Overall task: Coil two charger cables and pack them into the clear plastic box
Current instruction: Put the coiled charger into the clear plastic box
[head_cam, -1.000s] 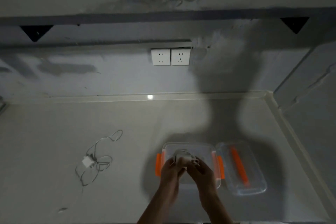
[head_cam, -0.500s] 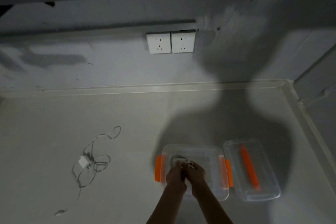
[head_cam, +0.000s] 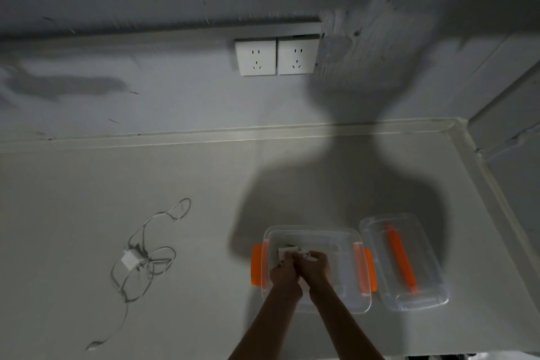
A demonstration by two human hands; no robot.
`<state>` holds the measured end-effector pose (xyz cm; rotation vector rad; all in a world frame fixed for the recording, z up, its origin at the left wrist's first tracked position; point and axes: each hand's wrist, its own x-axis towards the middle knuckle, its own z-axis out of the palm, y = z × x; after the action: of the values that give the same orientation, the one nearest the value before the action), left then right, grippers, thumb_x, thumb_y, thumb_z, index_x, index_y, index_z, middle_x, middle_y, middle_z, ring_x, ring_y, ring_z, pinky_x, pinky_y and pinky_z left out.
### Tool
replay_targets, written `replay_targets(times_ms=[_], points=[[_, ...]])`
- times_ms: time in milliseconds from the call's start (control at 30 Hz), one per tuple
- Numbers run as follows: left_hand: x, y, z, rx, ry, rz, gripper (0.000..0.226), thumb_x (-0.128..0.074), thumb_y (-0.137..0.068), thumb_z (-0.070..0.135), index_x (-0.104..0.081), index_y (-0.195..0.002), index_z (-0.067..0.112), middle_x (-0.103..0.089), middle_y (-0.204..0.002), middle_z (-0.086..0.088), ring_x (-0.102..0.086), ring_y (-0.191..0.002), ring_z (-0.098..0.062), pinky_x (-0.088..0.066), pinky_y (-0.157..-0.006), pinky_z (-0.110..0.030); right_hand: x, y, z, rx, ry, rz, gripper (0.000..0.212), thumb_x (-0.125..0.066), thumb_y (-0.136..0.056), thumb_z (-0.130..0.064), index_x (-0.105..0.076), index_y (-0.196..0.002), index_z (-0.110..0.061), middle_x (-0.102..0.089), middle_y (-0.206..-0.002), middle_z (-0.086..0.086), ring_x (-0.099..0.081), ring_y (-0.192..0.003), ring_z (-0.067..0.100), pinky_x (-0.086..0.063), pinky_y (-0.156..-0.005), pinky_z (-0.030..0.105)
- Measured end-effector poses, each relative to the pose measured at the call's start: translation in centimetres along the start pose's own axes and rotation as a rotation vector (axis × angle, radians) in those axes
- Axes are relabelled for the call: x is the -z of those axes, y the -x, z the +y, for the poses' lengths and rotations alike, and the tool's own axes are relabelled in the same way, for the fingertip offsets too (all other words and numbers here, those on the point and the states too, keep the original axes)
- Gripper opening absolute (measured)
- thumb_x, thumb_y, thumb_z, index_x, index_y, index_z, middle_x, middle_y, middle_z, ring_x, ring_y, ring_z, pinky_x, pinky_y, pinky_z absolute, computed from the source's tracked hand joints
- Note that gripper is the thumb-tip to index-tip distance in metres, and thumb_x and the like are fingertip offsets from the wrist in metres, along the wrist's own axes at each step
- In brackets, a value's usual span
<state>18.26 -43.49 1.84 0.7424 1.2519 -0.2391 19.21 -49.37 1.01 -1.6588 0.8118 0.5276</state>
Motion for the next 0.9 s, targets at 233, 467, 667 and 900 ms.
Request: replay_targets(times_ms=[233,467,667,900], points=[[0.1,1.8,1.0,0.03,-0.088,-0.062,0.026,-0.055,-0.089,0.0,-0.056,-0.114,-0.009,-0.062,-0.089,-0.017,-0.063,-0.086,-0.027,-0.054,-0.065,-0.03,0.6,-2.6,1.7,-0.022,0.007,-0.134,0.062,-0.083,-0.058,-0.037,-0.063,-0.102,0.002,-0.072,-0.09,0.016,-0.073,-0.083,0.029,-0.062,-0.072,0.042],[2.3,7.3,4.4,0.044,-0.217,-0.247,0.016,-0.05,-0.087,-0.007,-0.06,-0.089,0.005,-0.057,-0.08,-0.012,-0.055,-0.068,-0.019,-0.052,-0.074,-0.034,3.2,1.3,-1.6,0.138,0.167,-0.1,0.046,-0.064,-0.081,-0.004,-0.049,-0.125,0.0,-0.064,-0.105,0.023,-0.058,-0.082,0.025,-0.046,-0.064,0.028],[11.3,11.1,9.2,-0.305,-0.405,-0.165,0.008,-0.053,-0.093,0.007,-0.06,-0.091,0.008,-0.065,-0.075,-0.009,-0.061,-0.06,-0.021,-0.052,-0.057,-0.027,4.3,9.3,-2.7,0.609,0.524,0.337,0.033,-0.061,-0.085,-0.012,-0.061,-0.118,-0.011,-0.064,-0.12,0.017,-0.055,-0.111,0.033,-0.039,-0.094,0.037],[13.6,6.7,7.8,-0.508,-0.913,-0.209,0.046,-0.058,-0.078,0.04,-0.057,-0.115,0.011,-0.067,-0.112,-0.018,-0.065,-0.105,-0.034,-0.054,-0.089,-0.048,10.1,8.5,1.4,0.348,0.322,0.47,0.059,-0.041,-0.098,-0.037,-0.034,-0.146,-0.005,-0.044,-0.146,0.025,-0.048,-0.128,0.042,-0.039,-0.102,0.054]])
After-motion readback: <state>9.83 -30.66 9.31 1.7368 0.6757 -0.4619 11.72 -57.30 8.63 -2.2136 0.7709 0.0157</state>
